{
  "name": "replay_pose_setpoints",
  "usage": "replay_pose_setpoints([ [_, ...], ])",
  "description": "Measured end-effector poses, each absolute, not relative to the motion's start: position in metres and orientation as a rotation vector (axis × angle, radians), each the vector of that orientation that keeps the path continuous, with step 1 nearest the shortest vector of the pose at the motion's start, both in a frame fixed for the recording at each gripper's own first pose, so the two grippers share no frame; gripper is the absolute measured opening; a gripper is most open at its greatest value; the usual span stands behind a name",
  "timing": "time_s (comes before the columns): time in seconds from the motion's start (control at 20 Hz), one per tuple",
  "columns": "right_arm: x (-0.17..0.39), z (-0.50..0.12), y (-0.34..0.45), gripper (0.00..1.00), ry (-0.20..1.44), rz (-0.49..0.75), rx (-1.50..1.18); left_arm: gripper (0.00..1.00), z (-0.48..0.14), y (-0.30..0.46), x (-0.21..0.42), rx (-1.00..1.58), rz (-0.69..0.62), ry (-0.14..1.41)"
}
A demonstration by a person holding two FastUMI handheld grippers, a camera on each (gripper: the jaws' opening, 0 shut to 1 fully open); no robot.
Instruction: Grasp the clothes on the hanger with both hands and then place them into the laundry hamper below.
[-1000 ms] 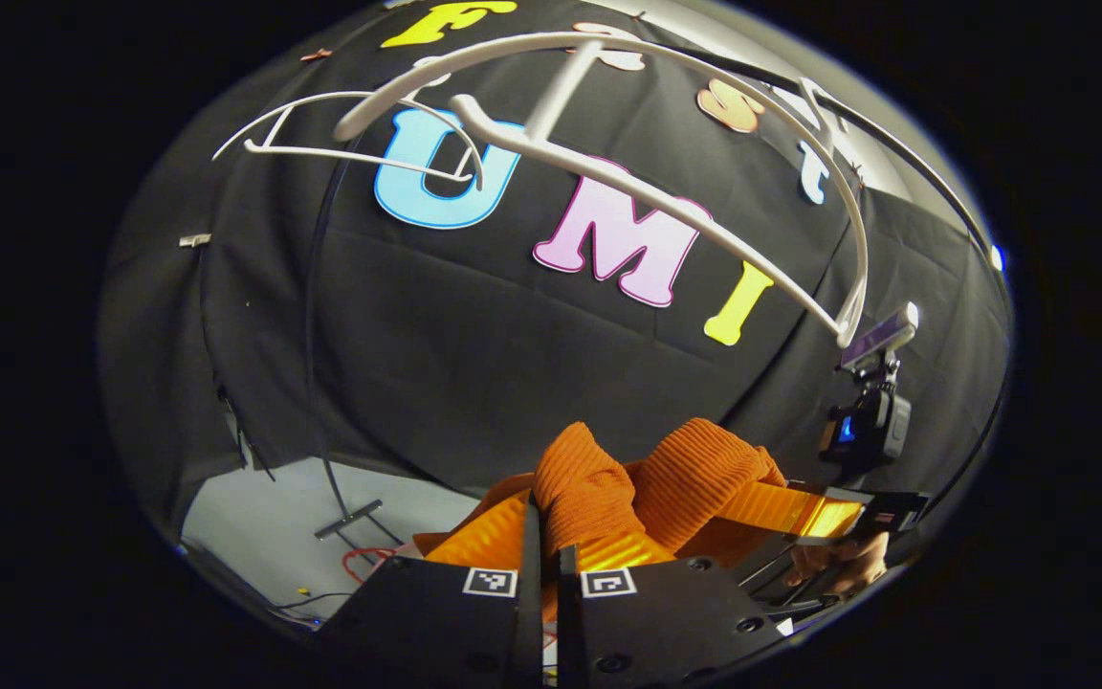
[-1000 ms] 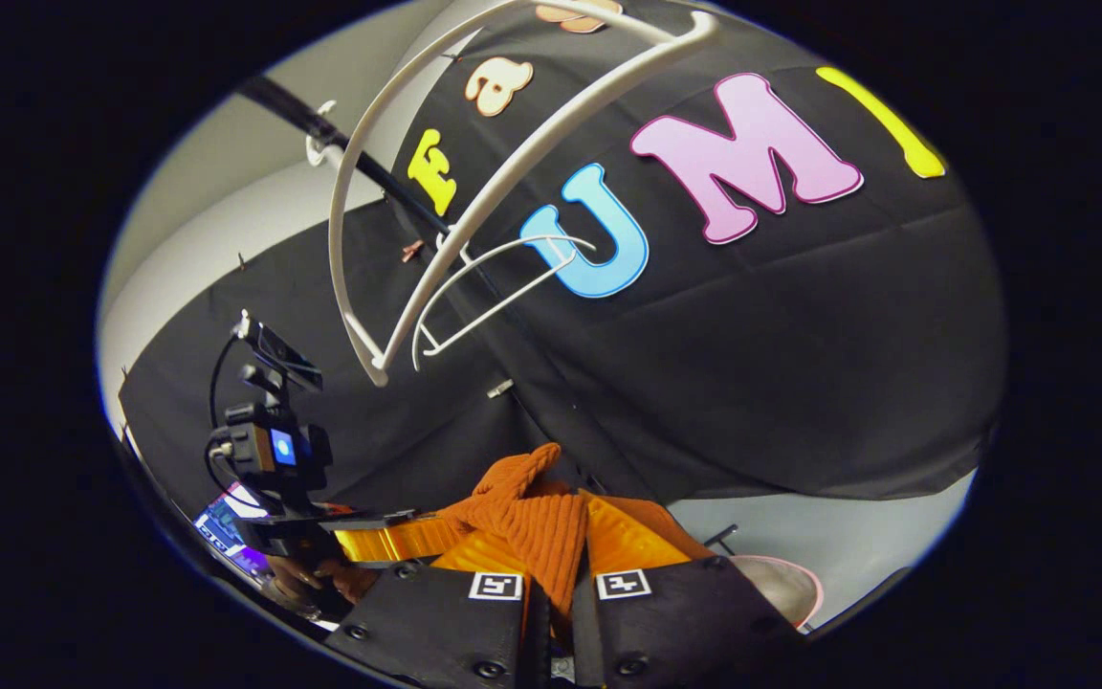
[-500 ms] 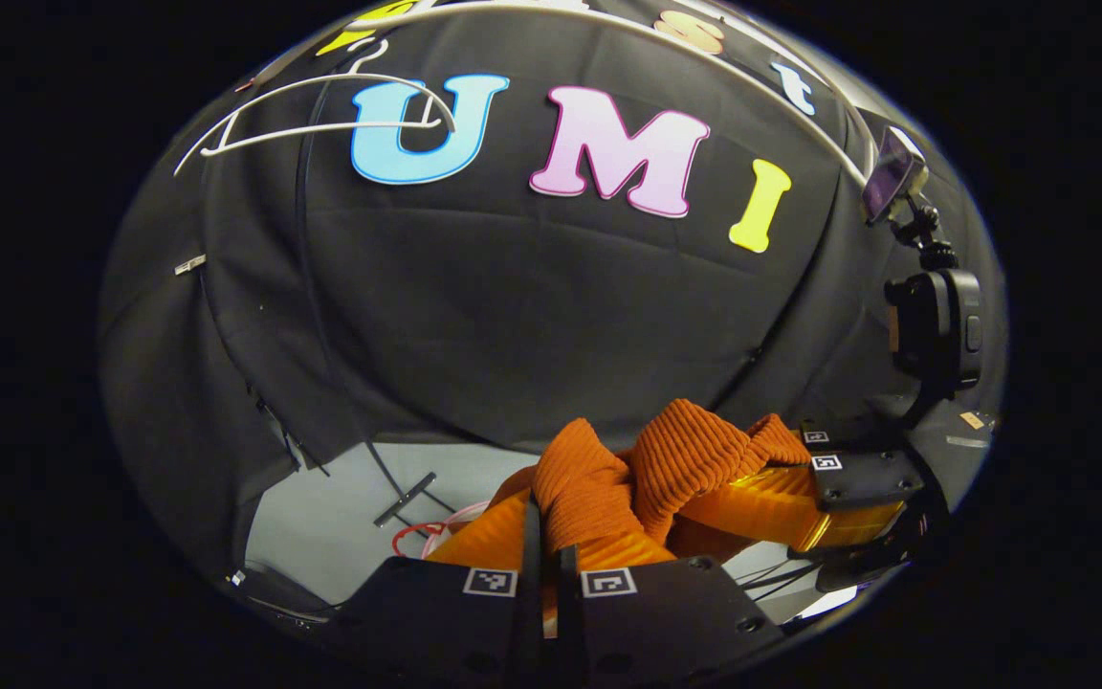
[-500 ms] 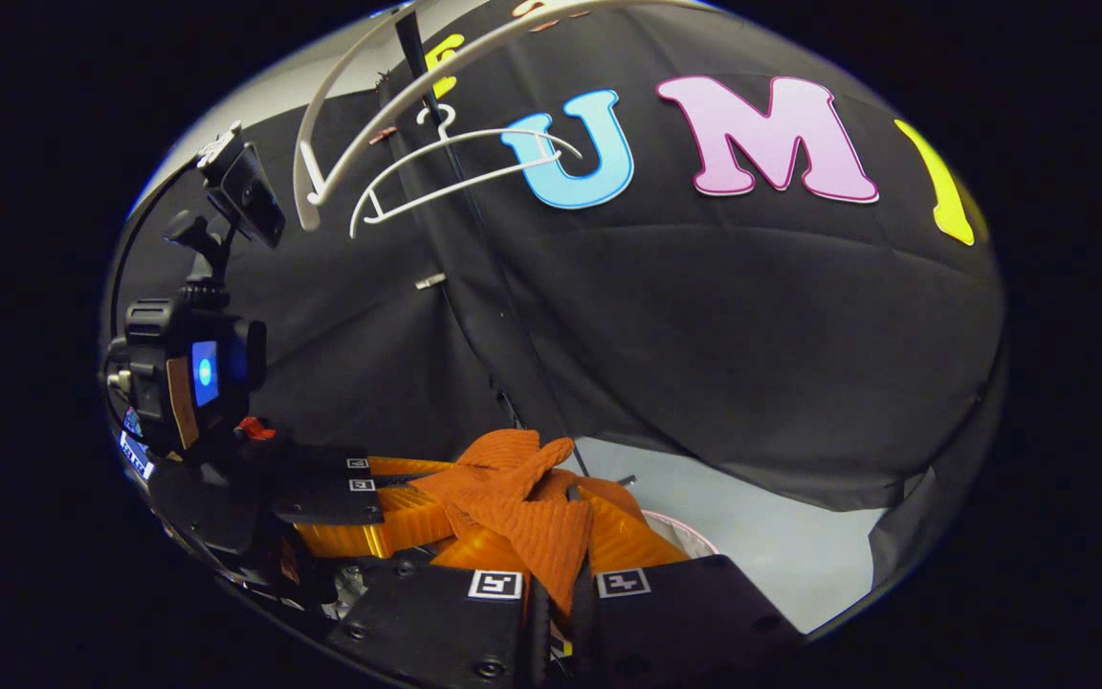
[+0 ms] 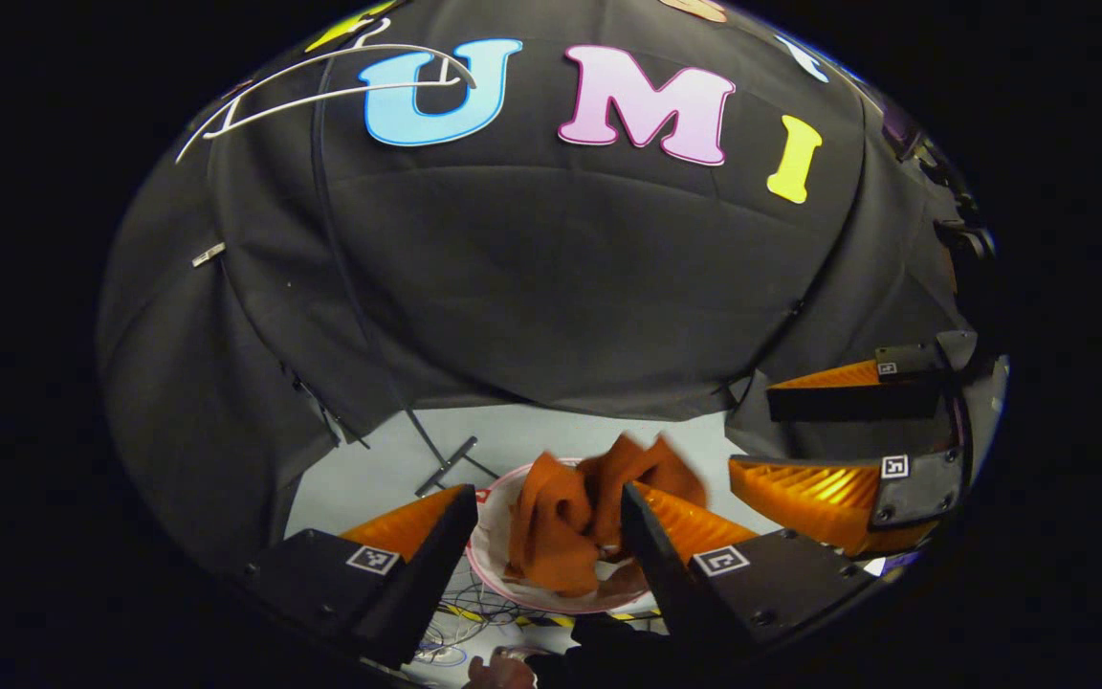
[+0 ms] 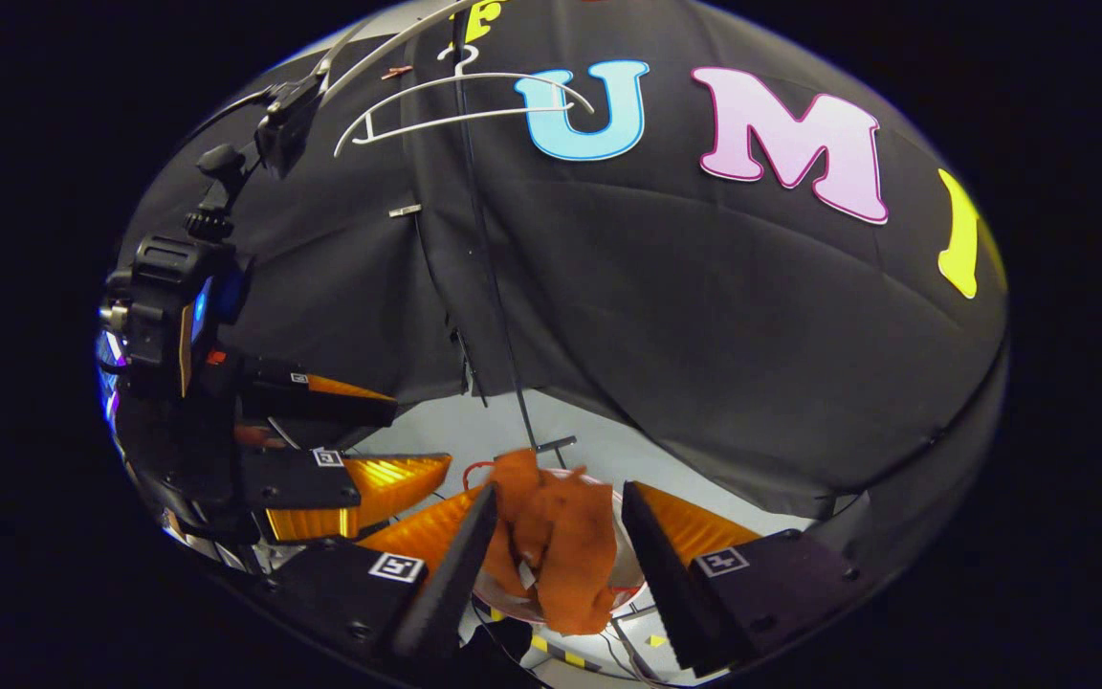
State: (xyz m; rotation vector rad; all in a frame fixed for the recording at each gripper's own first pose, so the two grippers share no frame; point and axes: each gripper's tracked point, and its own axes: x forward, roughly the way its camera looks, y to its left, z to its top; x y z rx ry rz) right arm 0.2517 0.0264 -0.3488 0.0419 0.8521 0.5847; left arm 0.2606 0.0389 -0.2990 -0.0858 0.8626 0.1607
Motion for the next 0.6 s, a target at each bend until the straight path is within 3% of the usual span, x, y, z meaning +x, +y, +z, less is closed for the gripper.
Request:
replay_pose_setpoints([
  [0.3, 0.249, -0.344, 0.013, 0.94, 0.844, 0.544, 0.051, 0.95, -0.289, 0.045, 0.253, -0.121, 0.174, 0.834],
  [0.6, 0.233, -0.331, 0.019, 0.94, 0.823, 0.542, 0.04, 0.95, -0.274, 0.038, 0.239, -0.125, 0.142, 0.797],
])
